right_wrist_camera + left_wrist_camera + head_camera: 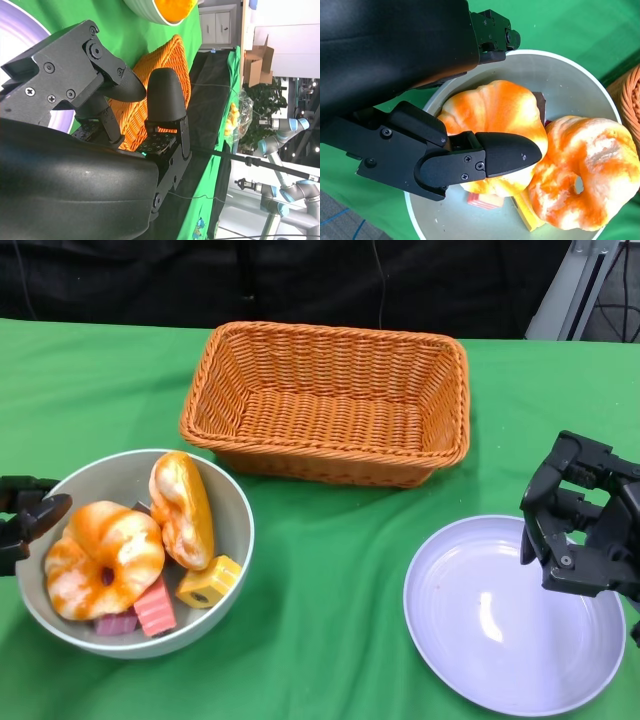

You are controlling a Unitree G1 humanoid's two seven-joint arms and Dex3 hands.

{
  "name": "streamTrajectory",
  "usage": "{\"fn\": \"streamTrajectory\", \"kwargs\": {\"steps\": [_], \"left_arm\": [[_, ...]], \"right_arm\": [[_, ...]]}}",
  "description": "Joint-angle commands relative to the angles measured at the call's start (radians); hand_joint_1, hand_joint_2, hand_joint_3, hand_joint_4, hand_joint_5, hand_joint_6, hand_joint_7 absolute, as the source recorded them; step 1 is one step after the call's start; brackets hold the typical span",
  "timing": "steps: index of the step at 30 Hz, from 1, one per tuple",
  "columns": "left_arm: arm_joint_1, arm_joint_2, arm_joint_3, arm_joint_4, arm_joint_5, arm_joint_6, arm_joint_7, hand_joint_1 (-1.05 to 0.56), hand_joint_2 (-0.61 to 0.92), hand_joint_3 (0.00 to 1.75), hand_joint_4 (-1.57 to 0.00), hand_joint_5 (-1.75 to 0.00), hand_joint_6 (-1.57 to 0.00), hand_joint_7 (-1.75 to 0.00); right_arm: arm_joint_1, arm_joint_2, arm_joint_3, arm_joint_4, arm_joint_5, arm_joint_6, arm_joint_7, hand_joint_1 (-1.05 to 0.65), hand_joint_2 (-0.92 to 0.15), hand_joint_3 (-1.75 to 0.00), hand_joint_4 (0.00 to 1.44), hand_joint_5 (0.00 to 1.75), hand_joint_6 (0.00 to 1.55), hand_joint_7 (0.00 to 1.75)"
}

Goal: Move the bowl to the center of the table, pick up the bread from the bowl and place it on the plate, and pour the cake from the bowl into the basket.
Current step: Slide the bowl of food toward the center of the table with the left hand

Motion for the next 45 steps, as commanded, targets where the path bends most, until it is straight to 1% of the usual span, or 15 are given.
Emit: {"fn": "streamTrajectory", "kwargs": {"steps": [1,4,6,11,16,22,30,35,38,41,45], "left_arm": [[0.018,0.018,-0.004,-0.03,-0.014,-0.004,-0.036,-0.9,0.92,0.71,-0.49,-0.18,-0.06,-0.02],[0.026,0.017,-0.011,-0.061,-0.019,0.02,-0.051,-0.92,0.92,0.72,-0.57,-0.18,-0.08,-0.02],[0.029,0.011,-0.008,-0.07,-0.031,0.045,-0.062,-0.9,0.92,0.71,-0.59,-0.18,-0.07,-0.01],[0.043,0.001,-0.003,-0.116,-0.058,0.096,-0.079,-0.89,0.92,0.71,-0.57,-0.14,-0.07,-0.01],[0.06,-0.012,0.002,-0.172,-0.096,0.154,-0.083,-0.88,0.92,0.72,-0.6,-0.14,-0.05,0.0],[0.079,-0.031,0.017,-0.242,-0.156,0.249,-0.068,-0.87,0.92,0.72,-0.62,-0.14,-0.06,-0.01],[0.13,-0.073,0.021,-0.396,-0.216,0.369,-0.016,-0.85,0.92,0.71,-0.62,-0.13,-0.06,-0.01],[0.144,-0.104,0.005,-0.444,-0.221,0.4,0.029,-0.85,0.92,0.7,-0.67,-0.14,-0.07,-0.01],[0.149,-0.121,-0.002,-0.464,-0.226,0.419,0.048,-0.85,0.92,0.69,-0.69,-0.14,-0.09,-0.01],[0.151,-0.124,-0.003,-0.472,-0.229,0.428,0.054,-0.85,0.92,0.68,-0.7,-0.14,-0.09,-0.02],[0.165,-0.131,-0.036,-0.514,-0.228,0.419,0.047,-0.85,0.92,0.67,-0.71,-0.15,-0.1,-0.02]], "right_arm": [[-0.014,-0.002,-0.006,-0.001,0.006,-0.01,-0.006,-0.11,-0.48,-1.29,0.83,1.75,0.65,1.63],[-0.011,-0.002,-0.005,-0.006,0.006,-0.011,-0.007,-0.11,-0.48,-1.29,0.83,1.75,0.65,1.63],[-0.011,-0.002,-0.006,-0.005,0.005,-0.015,-0.009,-0.1,-0.48,-1.29,0.83,1.75,0.65,1.63],[-0.01,-0.005,-0.011,-0.008,0.012,-0.011,-0.008,-0.1,-0.48,-1.3,0.84,1.75,0.66,1.63],[-0.012,-0.009,-0.011,-0.002,0.009,-0.016,-0.006,-0.12,-0.47,-1.29,0.84,1.75,0.66,1.63],[-0.012,-0.009,-0.009,-0.004,0.004,-0.015,-0.009,-0.12,-0.47,-1.29,0.83,1.75,0.66,1.63],[-0.01,-0.011,-0.008,-0.004,0.003,-0.023,-0.007,-0.12,-0.48,-1.29,0.83,1.75,0.65,1.63],[-0.01,-0.01,-0.006,-0.013,0.004,-0.009,-0.012,-0.12,-0.47,-1.29,0.83,1.75,0.65,1.63],[-0.01,-0.011,-0.005,-0.009,0.005,-0.018,-0.007,-0.12,-0.48,-1.29,0.83,1.75,0.65,1.63],[-0.01,-0.011,-0.005,-0.008,0.005,-0.022,-0.006,-0.11,-0.48,-1.29,0.83,1.75,0.65,1.64],[-0.012,-0.009,-0.006,-0.008,0.005,-0.015,-0.009,-0.12,-0.48,-1.29,0.83,1.75,0.64,1.64]]}}
